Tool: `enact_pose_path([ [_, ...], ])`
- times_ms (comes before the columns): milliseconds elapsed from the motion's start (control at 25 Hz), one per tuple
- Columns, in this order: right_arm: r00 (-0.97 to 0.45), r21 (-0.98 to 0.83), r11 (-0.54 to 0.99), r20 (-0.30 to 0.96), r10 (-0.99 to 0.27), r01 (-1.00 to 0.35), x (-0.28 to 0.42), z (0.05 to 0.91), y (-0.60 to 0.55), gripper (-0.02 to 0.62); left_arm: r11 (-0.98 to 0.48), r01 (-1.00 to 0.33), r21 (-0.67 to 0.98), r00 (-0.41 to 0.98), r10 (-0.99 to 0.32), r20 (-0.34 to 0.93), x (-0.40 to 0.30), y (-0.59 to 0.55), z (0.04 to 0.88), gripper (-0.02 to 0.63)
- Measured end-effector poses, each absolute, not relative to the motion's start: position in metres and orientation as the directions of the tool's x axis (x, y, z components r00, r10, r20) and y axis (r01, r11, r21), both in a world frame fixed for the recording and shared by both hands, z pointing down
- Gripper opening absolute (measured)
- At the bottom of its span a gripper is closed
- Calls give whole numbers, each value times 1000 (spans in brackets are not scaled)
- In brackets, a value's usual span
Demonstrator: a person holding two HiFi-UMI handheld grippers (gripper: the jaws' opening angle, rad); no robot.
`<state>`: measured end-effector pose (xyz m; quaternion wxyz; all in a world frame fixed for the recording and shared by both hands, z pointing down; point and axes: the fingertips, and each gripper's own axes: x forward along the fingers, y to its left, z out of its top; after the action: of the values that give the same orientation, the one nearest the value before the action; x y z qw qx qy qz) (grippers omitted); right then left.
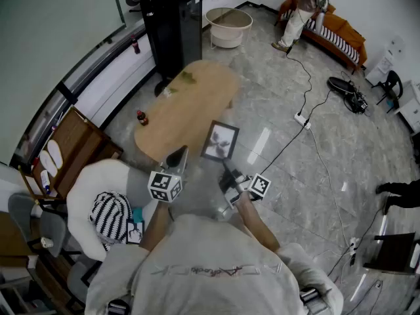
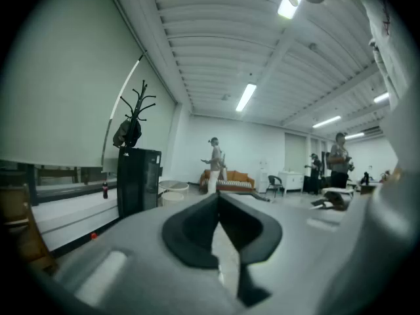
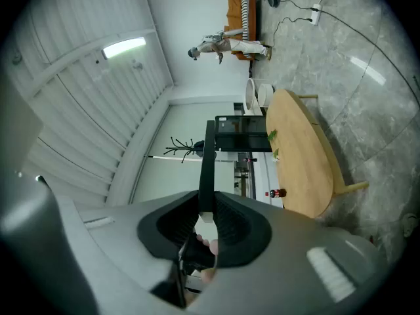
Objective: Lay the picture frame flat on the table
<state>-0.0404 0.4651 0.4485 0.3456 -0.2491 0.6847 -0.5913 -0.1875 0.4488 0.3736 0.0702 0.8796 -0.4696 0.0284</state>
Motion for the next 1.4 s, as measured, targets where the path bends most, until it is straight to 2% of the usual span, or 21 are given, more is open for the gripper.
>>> enact_pose_path([
  [760,-658,-975,207,-205,-725,76,-9,448,455,74,-535,-840,90,543,-831,120,-150,438,378,0],
  [1400,-677,-981,174,-182,-713,81,56,460,450,74,-512,-856,76,518,-843,149,-79,431,388,1],
])
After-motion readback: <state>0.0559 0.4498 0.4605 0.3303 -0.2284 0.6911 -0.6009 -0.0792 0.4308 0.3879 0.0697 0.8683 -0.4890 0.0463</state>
